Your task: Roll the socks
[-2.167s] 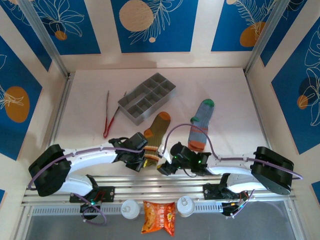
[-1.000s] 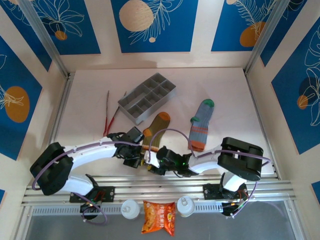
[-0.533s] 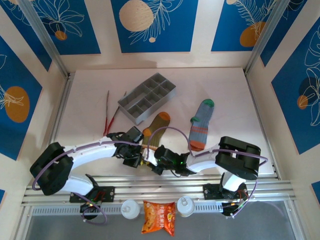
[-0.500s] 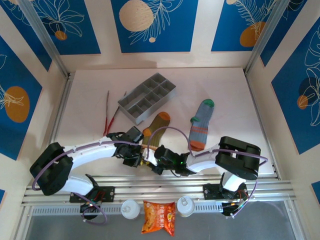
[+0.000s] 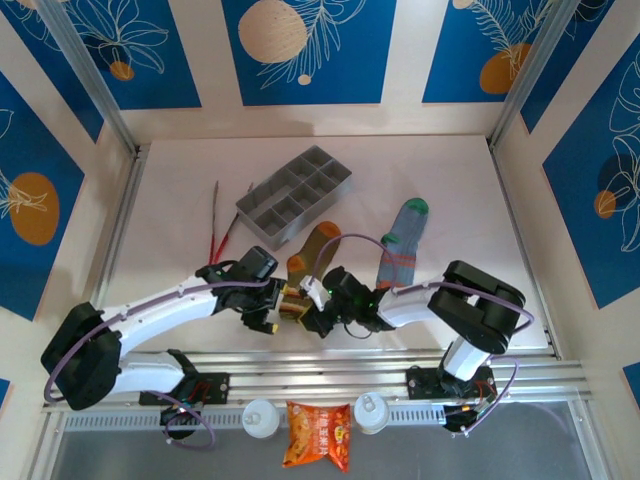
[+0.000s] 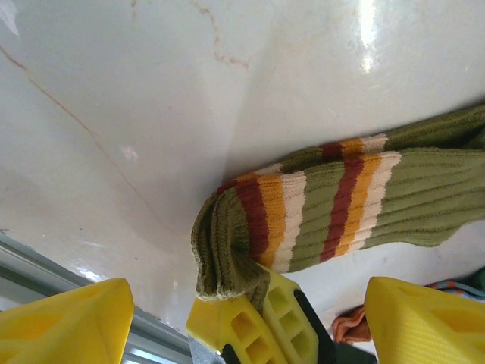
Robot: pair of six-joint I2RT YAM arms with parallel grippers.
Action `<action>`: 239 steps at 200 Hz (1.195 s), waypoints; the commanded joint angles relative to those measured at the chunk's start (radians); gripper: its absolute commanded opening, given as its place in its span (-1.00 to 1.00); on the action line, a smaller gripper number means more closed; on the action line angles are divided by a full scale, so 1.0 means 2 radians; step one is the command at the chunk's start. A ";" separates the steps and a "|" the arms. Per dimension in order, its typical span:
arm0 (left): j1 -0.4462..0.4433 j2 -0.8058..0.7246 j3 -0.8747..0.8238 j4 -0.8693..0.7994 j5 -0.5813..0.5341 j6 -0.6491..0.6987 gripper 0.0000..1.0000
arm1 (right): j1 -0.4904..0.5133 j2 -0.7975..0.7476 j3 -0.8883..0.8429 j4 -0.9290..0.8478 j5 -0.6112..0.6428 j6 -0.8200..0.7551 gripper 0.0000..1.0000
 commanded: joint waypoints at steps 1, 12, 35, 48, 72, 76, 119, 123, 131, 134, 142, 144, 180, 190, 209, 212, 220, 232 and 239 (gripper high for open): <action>0.003 0.002 -0.010 0.026 -0.005 -0.012 0.59 | -0.016 0.034 0.014 -0.047 -0.087 0.050 -1.00; 0.002 0.015 -0.010 0.054 0.000 -0.017 0.57 | -0.025 0.047 0.028 -0.061 -0.103 0.059 -1.00; -0.002 0.047 0.003 0.074 0.018 -0.021 0.49 | -0.044 0.065 0.049 -0.087 -0.125 0.076 -1.00; -0.005 0.056 0.005 0.081 0.021 -0.026 0.48 | -0.052 0.072 0.063 -0.108 -0.131 0.078 -1.00; -0.005 0.057 0.001 0.077 0.013 -0.037 0.40 | -0.064 0.076 0.071 -0.122 -0.146 0.084 -1.00; -0.005 0.056 -0.001 0.077 0.008 -0.038 0.37 | -0.065 0.077 0.072 -0.124 -0.147 0.084 -1.00; 0.004 0.081 0.003 0.097 -0.008 -0.037 0.19 | -0.070 0.085 0.085 -0.149 -0.164 0.083 -1.00; 0.004 0.085 0.004 0.099 -0.007 -0.036 0.18 | -0.070 0.085 0.086 -0.149 -0.164 0.084 -1.00; 0.005 0.092 0.005 0.098 -0.005 -0.034 0.15 | -0.071 0.085 0.087 -0.152 -0.165 0.084 -1.00; 0.006 0.094 0.004 0.097 -0.004 -0.033 0.13 | -0.072 0.085 0.087 -0.152 -0.165 0.084 -1.00; 0.007 0.099 0.003 0.098 -0.004 -0.034 0.09 | -0.074 0.085 0.089 -0.156 -0.166 0.084 -1.00; 0.007 0.101 0.002 0.098 -0.005 -0.034 0.08 | -0.074 0.085 0.089 -0.157 -0.165 0.083 -1.00; 0.025 0.109 0.009 0.084 -0.017 -0.020 -0.08 | -0.076 0.085 0.102 -0.180 -0.165 0.070 -1.00; 0.031 0.114 0.018 0.072 -0.013 -0.007 -0.08 | -0.077 0.085 0.103 -0.184 -0.165 0.067 -1.00; 0.038 0.130 0.036 0.038 0.010 0.012 -0.11 | -0.077 0.086 0.105 -0.188 -0.164 0.061 -1.00; 0.038 0.133 0.038 0.034 0.012 0.015 -0.12 | -0.078 0.086 0.106 -0.189 -0.164 0.061 -1.00; 0.039 0.137 0.042 0.028 0.015 0.020 -0.14 | -0.078 0.087 0.107 -0.190 -0.165 0.059 -1.00; 0.039 0.145 0.049 0.013 0.025 0.027 -0.15 | -0.080 0.089 0.109 -0.192 -0.165 0.056 -1.00; 0.039 0.149 0.052 0.006 0.030 0.030 -0.16 | -0.081 0.089 0.110 -0.193 -0.165 0.056 -1.00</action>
